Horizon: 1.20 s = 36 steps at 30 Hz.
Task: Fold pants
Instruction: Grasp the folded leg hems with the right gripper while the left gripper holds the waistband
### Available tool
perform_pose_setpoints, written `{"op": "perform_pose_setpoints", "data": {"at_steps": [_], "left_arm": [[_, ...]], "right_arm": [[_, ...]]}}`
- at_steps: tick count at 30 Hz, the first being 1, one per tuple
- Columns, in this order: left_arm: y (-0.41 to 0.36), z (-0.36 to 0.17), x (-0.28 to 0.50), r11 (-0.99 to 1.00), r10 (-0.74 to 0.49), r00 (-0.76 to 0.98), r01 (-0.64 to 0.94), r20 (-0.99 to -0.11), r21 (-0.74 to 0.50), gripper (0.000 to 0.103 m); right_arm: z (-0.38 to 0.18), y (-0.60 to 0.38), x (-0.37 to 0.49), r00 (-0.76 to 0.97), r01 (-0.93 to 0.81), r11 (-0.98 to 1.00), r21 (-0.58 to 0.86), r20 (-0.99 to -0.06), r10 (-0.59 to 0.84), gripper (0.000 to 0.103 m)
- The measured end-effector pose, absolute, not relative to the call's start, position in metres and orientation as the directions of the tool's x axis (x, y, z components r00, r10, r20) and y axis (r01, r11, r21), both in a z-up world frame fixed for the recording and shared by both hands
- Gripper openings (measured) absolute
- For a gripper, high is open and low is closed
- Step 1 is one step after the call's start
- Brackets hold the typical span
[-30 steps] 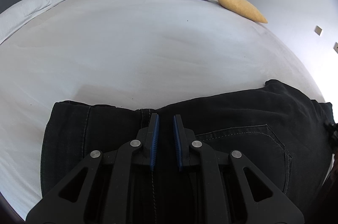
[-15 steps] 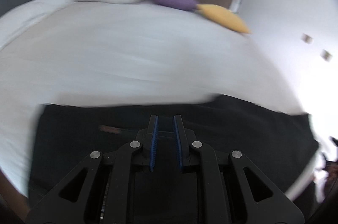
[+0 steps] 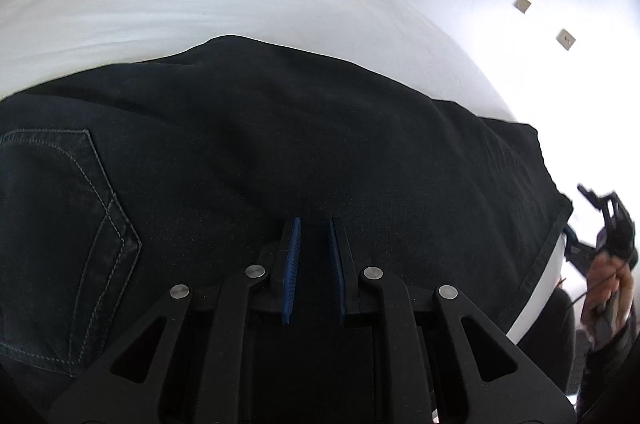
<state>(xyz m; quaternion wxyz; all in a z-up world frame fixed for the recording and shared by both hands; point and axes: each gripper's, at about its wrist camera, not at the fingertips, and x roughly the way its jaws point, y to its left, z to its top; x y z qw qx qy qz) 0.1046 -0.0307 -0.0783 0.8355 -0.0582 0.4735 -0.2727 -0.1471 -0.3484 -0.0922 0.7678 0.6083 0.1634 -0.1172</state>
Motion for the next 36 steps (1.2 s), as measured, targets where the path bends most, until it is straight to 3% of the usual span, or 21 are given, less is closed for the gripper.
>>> {"op": "perform_pose_setpoints", "data": {"at_steps": [2,5,6,14,18,21,24,27,30,32,33,34,36], "left_arm": [[-0.032,-0.079,0.105,0.846,-0.508,0.407,0.399,-0.759,-0.353,0.014],[-0.034,-0.081,0.099,0.847,-0.507,0.413,0.398,-0.756,-0.351,0.014],[-0.035,-0.082,0.099,0.848,-0.506,0.414,0.399,-0.756,-0.349,0.014],[-0.026,-0.083,0.097,0.84,-0.523,0.407,0.396,-0.749,-0.371,0.014],[-0.014,-0.084,0.098,0.834,-0.535,0.404,0.391,-0.742,-0.389,0.014],[-0.011,-0.084,0.099,0.835,-0.535,0.405,0.388,-0.741,-0.39,0.014],[-0.01,-0.081,0.097,0.843,-0.524,0.416,0.378,-0.743,-0.382,0.014],[-0.006,-0.073,0.094,0.849,-0.52,0.419,0.352,-0.745,-0.394,0.014],[-0.005,-0.068,0.095,0.825,-0.562,0.385,0.331,-0.732,-0.459,0.016],[-0.009,-0.067,0.096,0.795,-0.605,0.348,0.318,-0.716,-0.517,0.031],[-0.012,-0.065,0.097,0.774,-0.632,0.336,0.316,-0.698,-0.549,0.06],[-0.015,-0.063,0.097,0.756,-0.654,0.332,0.315,-0.68,-0.573,0.083],[-0.026,-0.055,0.1,0.714,-0.7,0.317,0.318,-0.64,-0.624,0.088]], "right_arm": [[-0.096,-0.35,-0.134,0.922,0.374,0.234,0.897,-0.387,0.011,0.051],[-0.103,-0.355,-0.125,0.912,0.398,0.218,0.891,-0.41,0.011,0.019],[-0.106,-0.356,-0.123,0.909,0.404,0.211,0.89,-0.416,0.012,0.013],[-0.092,-0.348,-0.112,0.877,0.465,0.301,0.833,-0.48,-0.024,0.011],[-0.056,-0.314,-0.096,0.859,0.465,0.493,0.735,-0.51,-0.05,0.011],[-0.022,-0.252,-0.068,0.839,0.402,0.725,0.56,-0.542,-0.046,0.011],[-0.008,-0.16,-0.032,0.799,0.265,0.929,0.258,-0.598,-0.062,0.011],[-0.035,-0.09,-0.008,0.736,0.154,0.987,-0.043,-0.661,-0.144,0.011],[-0.075,-0.055,0.008,0.663,0.086,0.963,-0.257,-0.706,-0.248,0.012],[-0.079,-0.051,0.006,0.678,0.094,0.954,-0.285,-0.684,-0.271,0.012],[-0.077,-0.052,0.006,0.68,0.099,0.957,-0.273,-0.683,-0.266,0.012],[-0.077,-0.053,0.005,0.684,0.104,0.959,-0.262,-0.681,-0.26,0.012],[-0.077,-0.053,0.004,0.69,0.107,0.96,-0.259,-0.676,-0.259,0.012]]}}
